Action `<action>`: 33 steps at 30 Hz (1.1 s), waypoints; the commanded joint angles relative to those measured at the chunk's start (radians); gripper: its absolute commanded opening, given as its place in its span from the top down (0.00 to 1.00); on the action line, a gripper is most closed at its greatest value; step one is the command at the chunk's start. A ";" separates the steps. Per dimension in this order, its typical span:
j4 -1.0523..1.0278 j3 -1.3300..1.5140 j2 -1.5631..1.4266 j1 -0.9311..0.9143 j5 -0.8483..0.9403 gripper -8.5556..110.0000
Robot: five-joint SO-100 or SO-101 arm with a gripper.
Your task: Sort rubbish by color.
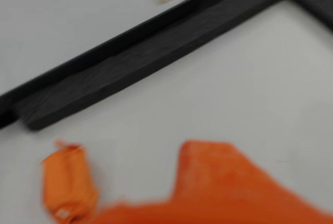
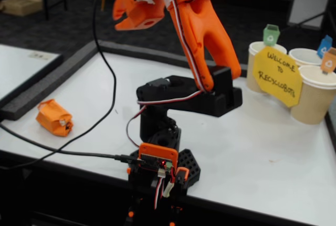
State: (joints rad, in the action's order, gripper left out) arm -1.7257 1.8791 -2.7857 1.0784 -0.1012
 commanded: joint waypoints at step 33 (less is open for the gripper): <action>0.012 -0.284 1.015 0.368 0.109 0.93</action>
State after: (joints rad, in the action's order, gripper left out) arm -1.7319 1.7656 -1.7702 1.4588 -0.0123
